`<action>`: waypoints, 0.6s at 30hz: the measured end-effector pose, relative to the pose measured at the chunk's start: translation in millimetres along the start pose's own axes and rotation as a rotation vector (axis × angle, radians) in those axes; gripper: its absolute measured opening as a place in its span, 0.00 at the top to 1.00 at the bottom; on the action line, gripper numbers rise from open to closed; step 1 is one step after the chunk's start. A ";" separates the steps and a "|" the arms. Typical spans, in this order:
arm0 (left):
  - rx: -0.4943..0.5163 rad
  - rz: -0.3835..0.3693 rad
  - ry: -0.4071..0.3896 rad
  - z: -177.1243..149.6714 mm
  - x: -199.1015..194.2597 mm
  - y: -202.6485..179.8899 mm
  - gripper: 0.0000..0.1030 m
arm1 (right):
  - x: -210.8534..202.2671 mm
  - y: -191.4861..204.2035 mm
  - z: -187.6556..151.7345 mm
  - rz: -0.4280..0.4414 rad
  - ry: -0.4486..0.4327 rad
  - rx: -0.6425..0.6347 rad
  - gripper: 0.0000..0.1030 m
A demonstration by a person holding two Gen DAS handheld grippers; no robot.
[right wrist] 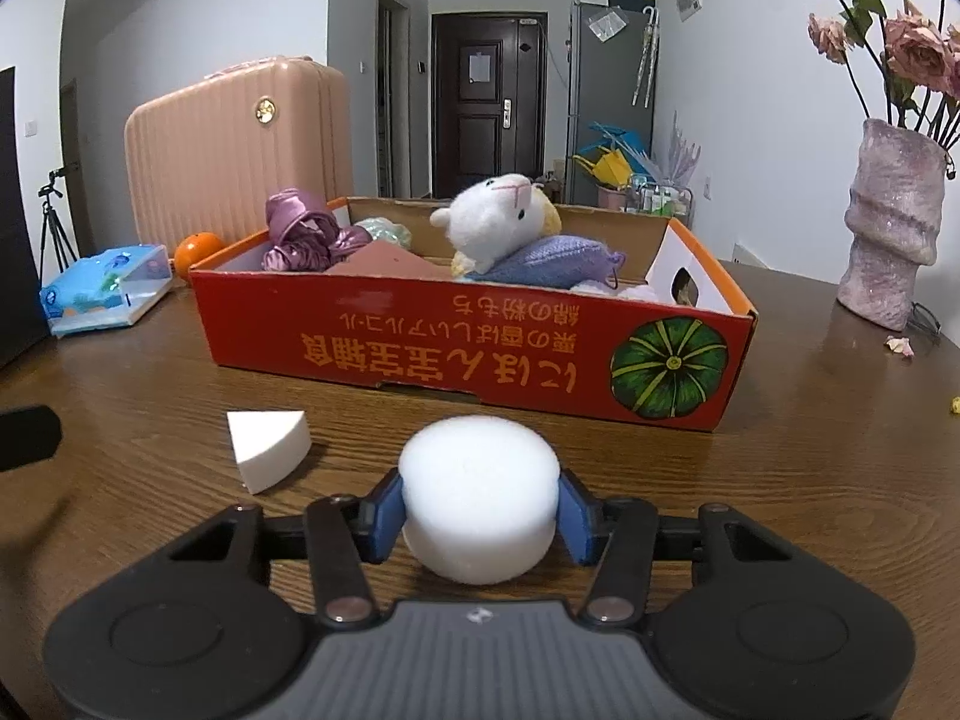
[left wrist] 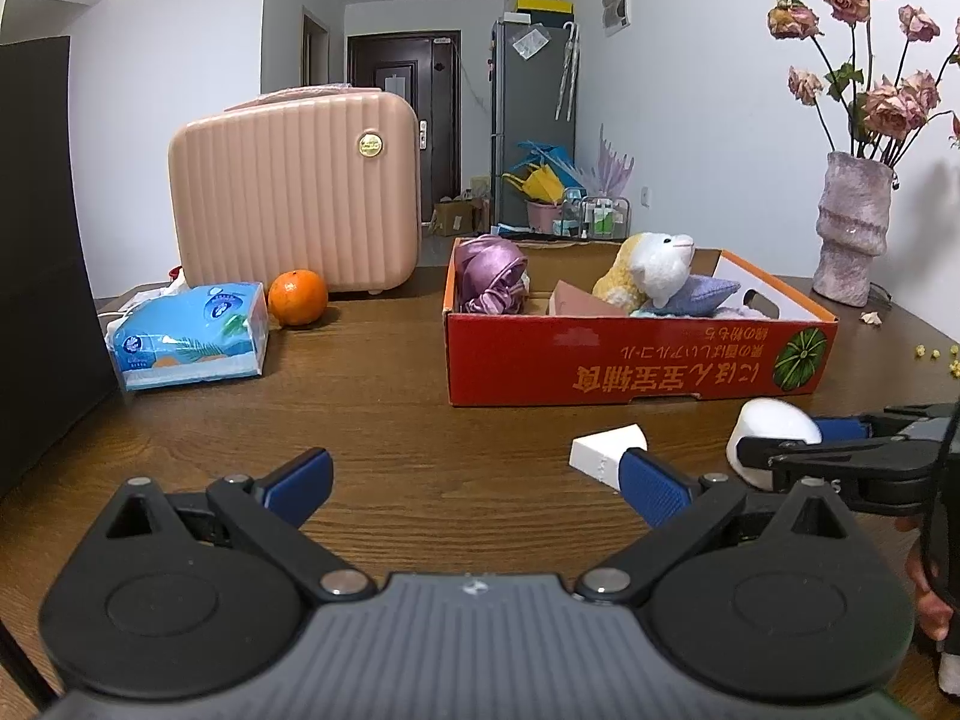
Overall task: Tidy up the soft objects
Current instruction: 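Grasp the white round sponge with the right tool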
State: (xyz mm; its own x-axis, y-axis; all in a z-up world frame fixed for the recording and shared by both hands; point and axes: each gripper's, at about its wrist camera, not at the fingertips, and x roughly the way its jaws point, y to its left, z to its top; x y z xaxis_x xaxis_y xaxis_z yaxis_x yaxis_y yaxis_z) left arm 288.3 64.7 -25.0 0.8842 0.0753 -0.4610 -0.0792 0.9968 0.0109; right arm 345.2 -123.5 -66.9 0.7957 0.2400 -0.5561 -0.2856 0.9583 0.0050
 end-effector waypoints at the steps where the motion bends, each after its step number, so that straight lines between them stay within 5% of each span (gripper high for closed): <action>1: 0.001 0.003 0.004 -0.4 1.1 -0.2 0.00 | -1.0 -0.4 0.3 0.001 -0.004 0.000 0.50; 18: 0.010 -0.020 0.084 4.7 30.1 -17.8 0.00 | -21.4 -21.6 7.1 -0.001 -0.077 0.057 0.50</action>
State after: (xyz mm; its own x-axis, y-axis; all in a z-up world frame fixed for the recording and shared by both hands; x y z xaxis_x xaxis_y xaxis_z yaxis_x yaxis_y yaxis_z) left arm 318.4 49.4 -34.9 0.8437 0.0532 -0.5342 -0.0567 0.9983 0.0099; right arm 338.1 -148.3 -49.2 0.8355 0.2479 -0.4903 -0.2553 0.9654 0.0530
